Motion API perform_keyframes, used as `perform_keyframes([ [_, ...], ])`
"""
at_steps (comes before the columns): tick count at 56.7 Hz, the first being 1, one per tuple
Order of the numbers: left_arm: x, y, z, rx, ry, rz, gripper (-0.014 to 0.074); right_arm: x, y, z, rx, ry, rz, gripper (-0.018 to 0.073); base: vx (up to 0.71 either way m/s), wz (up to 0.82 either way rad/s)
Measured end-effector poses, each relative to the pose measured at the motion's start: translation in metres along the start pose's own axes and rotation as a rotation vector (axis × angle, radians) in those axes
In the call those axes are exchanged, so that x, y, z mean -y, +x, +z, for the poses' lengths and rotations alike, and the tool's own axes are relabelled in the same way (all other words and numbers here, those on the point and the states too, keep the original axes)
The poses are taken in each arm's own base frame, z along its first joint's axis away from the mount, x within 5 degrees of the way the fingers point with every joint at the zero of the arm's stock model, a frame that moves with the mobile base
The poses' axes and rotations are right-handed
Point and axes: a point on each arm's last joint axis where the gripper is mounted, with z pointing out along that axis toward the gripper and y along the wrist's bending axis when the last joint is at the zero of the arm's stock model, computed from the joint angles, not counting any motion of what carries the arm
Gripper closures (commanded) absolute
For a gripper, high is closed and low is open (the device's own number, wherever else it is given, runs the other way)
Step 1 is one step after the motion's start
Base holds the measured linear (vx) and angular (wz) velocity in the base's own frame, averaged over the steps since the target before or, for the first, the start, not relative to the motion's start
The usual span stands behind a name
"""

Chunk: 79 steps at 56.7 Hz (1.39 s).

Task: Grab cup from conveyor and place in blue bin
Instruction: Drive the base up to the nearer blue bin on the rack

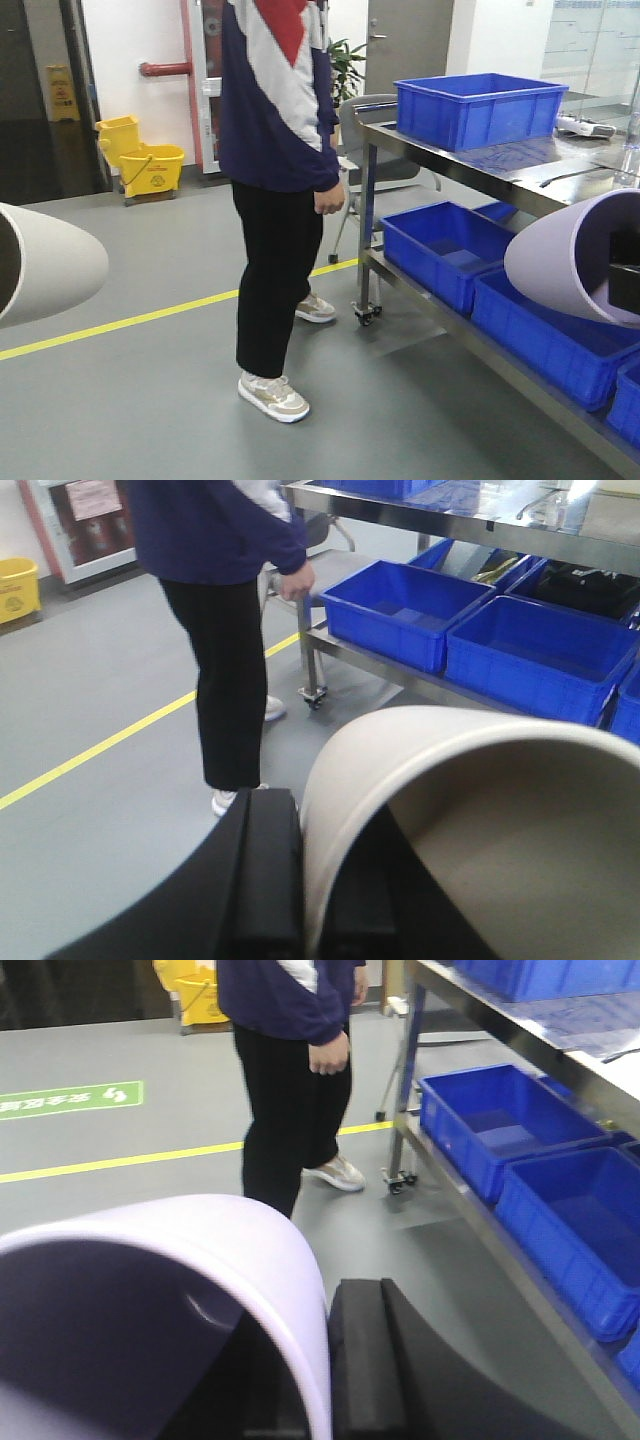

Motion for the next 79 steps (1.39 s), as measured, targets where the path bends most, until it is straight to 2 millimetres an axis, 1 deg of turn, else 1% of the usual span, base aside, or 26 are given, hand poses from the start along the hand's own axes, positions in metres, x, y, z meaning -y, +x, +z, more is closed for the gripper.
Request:
perform_keyframes([
  [51, 0.0000, 0.0000, 0.0000, 0.000, 0.000, 0.000, 0.0604, 0.0000, 0.0001, 0.0000, -0.001, 0.000, 0.001, 0.0568, 0.37, 0.03],
  [65, 0.0000, 0.0000, 0.0000, 0.000, 0.000, 0.000, 0.0604, -0.0001, 0.0001, 0.0003, -0.002, 0.000, 0.001, 0.0568, 0.35, -0.29],
  [79, 0.0000, 0.0000, 0.0000, 0.000, 0.000, 0.001, 0.0604, -0.0002, 0.0002, 0.0003, -0.002, -0.002, 0.003, 0.0568, 0.32, -0.61],
])
